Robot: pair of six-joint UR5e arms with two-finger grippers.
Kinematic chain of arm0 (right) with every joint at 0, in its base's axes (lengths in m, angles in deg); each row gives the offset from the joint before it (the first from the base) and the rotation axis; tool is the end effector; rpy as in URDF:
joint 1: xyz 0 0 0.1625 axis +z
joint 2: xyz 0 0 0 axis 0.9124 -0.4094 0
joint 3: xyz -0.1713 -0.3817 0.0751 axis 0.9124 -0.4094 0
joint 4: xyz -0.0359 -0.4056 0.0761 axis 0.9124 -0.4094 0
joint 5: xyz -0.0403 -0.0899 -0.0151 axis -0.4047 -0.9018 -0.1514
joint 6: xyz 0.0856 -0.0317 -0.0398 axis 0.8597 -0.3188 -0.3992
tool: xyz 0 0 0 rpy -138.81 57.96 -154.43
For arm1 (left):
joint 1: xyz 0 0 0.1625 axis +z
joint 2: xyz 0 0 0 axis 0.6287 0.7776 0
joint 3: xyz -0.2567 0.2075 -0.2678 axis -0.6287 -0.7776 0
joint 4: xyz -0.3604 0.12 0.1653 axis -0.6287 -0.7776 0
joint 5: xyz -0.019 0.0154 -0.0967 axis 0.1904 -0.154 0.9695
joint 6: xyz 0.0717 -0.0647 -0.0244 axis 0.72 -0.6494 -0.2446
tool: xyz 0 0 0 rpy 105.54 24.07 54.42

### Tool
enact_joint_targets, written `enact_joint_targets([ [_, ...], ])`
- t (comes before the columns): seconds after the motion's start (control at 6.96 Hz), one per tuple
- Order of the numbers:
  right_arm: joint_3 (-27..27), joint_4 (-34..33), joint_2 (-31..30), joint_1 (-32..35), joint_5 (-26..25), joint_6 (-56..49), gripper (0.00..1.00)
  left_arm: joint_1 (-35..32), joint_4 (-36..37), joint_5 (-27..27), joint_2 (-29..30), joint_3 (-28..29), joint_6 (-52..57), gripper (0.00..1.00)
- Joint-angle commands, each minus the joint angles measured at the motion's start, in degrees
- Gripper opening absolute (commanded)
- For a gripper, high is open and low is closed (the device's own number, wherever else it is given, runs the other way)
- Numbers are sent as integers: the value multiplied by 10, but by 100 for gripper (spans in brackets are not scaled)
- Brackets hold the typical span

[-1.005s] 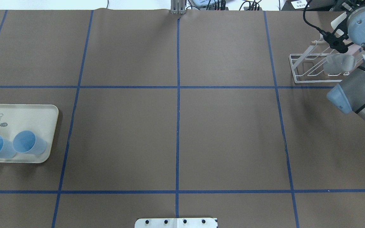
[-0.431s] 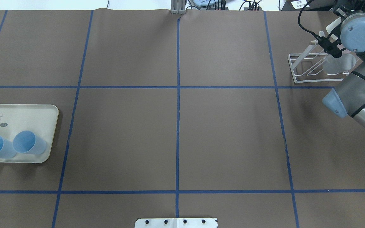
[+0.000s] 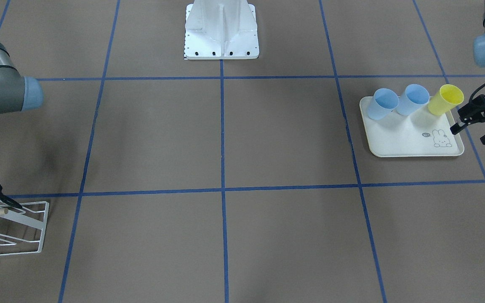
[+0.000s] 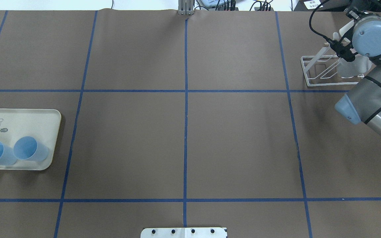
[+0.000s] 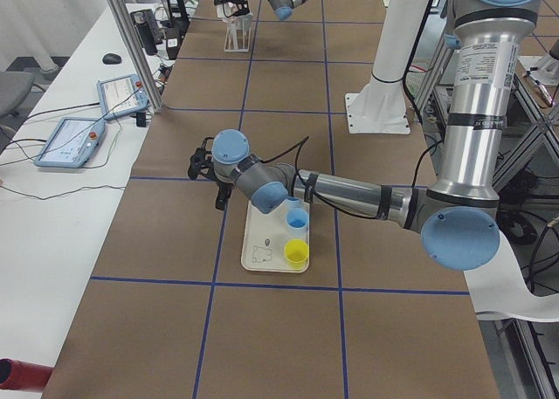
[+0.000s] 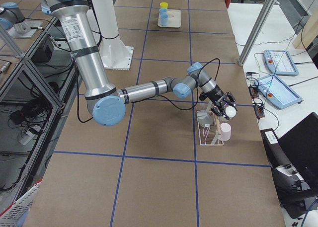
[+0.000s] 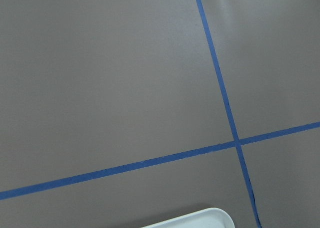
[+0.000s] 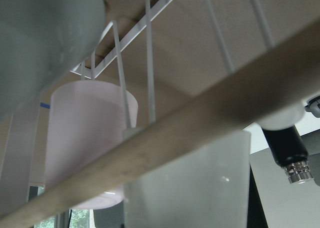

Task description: Transfer IKEA cup to right arm and place on rack

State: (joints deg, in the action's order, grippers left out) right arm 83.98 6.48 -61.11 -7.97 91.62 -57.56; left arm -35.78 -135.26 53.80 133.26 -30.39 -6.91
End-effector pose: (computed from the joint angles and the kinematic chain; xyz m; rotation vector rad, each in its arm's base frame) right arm -0.2040 -0.6462 0.4968 0.4663 0.7550 -1.8783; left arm 0.0867 -0.5308 0.5057 0.3117 1.0459 0.0858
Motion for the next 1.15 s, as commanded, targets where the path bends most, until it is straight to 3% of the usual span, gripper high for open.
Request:
enact_joint_targets([
  [0.0,2,1,2,0,0,8,99,0,0,0,0,1,0,100],
  [0.57,15,-4,25,12,21,34,100,0,0,0,0,0,0,100],
  [0.86,45,-9,30,51,141,131,100,-1,0,-10,-1,-4,1,100],
  [1.01,74,-9,18,51,184,243,100,-1,1,-40,-1,-6,0,100],
])
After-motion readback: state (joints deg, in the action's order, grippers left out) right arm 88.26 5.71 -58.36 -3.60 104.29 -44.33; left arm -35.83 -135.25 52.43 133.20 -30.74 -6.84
